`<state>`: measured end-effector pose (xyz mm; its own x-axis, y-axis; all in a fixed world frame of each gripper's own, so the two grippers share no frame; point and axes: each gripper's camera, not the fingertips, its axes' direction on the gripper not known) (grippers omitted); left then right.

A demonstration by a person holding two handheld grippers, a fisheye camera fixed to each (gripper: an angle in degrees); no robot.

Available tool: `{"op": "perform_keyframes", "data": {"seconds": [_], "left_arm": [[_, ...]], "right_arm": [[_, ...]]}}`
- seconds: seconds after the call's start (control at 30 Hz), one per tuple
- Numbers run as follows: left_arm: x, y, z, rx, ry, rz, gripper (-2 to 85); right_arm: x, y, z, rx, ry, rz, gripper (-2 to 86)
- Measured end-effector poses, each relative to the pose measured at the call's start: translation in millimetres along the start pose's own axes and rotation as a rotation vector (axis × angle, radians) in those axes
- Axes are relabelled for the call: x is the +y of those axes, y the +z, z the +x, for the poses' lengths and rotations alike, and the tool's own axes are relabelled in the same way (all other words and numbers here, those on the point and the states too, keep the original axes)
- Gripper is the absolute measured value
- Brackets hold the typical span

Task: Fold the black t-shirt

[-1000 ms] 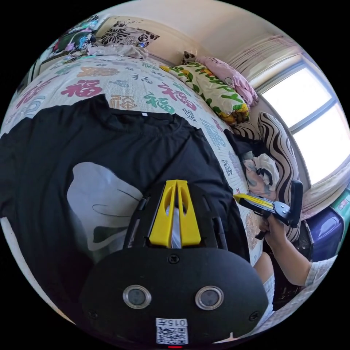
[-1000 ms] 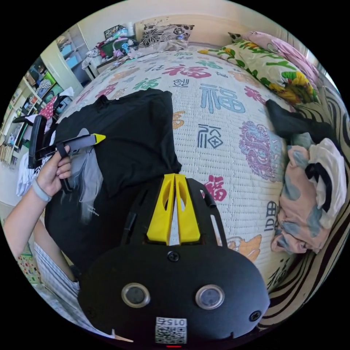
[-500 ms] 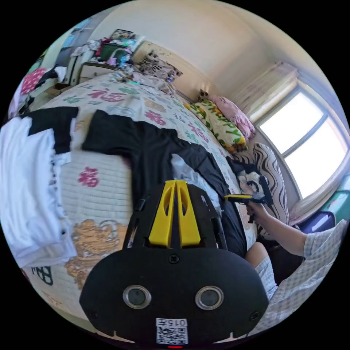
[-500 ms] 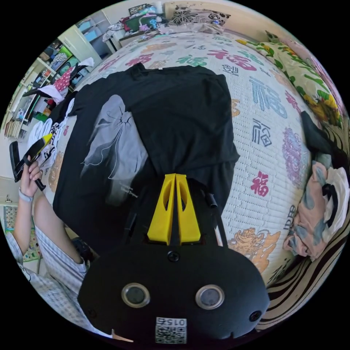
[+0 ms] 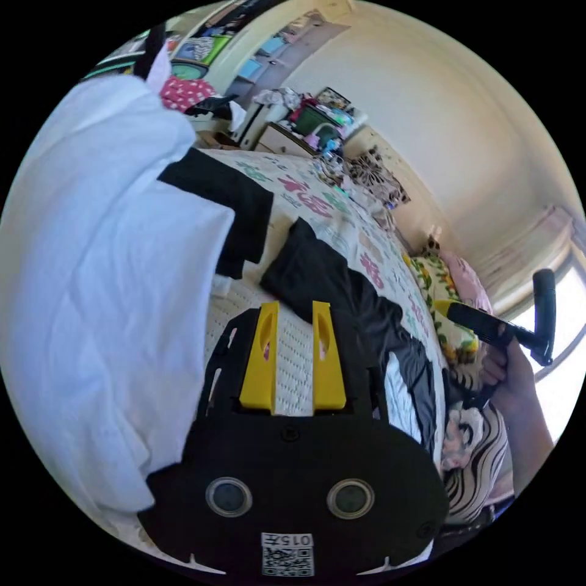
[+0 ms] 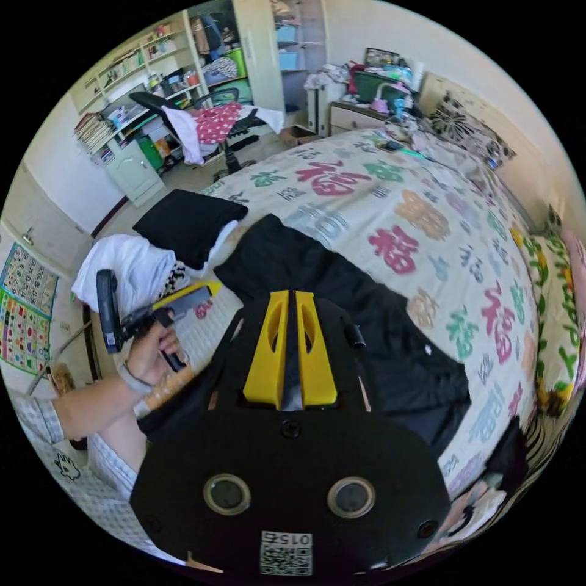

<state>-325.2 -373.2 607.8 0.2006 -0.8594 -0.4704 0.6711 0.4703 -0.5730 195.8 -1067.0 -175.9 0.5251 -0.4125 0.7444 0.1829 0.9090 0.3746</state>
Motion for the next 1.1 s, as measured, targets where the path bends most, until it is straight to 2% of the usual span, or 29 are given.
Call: {"op": "perform_keyframes", "data": {"seconds": [0.13,0.33,0.43,0.57,0.7,0.9,1.0,1.1], "left_arm": [[-8.1,8.7,-10.4,-0.079,-0.044,0.059,7.4],[-6.6,0.6,-15.8,-0.034,-0.053,0.078,1.6],[-4.4,-3.8,-17.6,-0.018,-0.049,0.072,-0.1],[2.7,-14.5,-15.0,-0.004,-0.030,0.093,-0.7],[11.5,-32.0,-3.6,0.030,0.002,0.129,-0.8],[34.9,-59.0,47.7,0.080,0.248,0.148,-0.8],[56.8,-64.3,88.2,0.155,0.466,0.087,-0.8],[89.7,-60.3,127.3,0.170,0.687,0.004,-0.7]], "right_arm": [[-75.7,44.1,-15.0,-0.064,0.009,-0.067,6.7],[-159.9,114.6,-16.7,-0.050,0.101,-0.165,8.2],[-181.8,146.4,-17.4,-0.003,0.119,-0.274,7.7],[-190.5,142.1,-11.2,0.036,0.125,-0.257,1.0],[-185.2,103.8,13.4,-0.058,0.142,-0.176,-0.5],[-126.7,7.6,87.5,-0.151,0.227,0.005,-0.8],[-73.2,-31.1,132.2,-0.183,0.300,0.064,-0.7],[-13.6,-42.8,173.8,-0.170,0.402,0.044,-0.7]]}}
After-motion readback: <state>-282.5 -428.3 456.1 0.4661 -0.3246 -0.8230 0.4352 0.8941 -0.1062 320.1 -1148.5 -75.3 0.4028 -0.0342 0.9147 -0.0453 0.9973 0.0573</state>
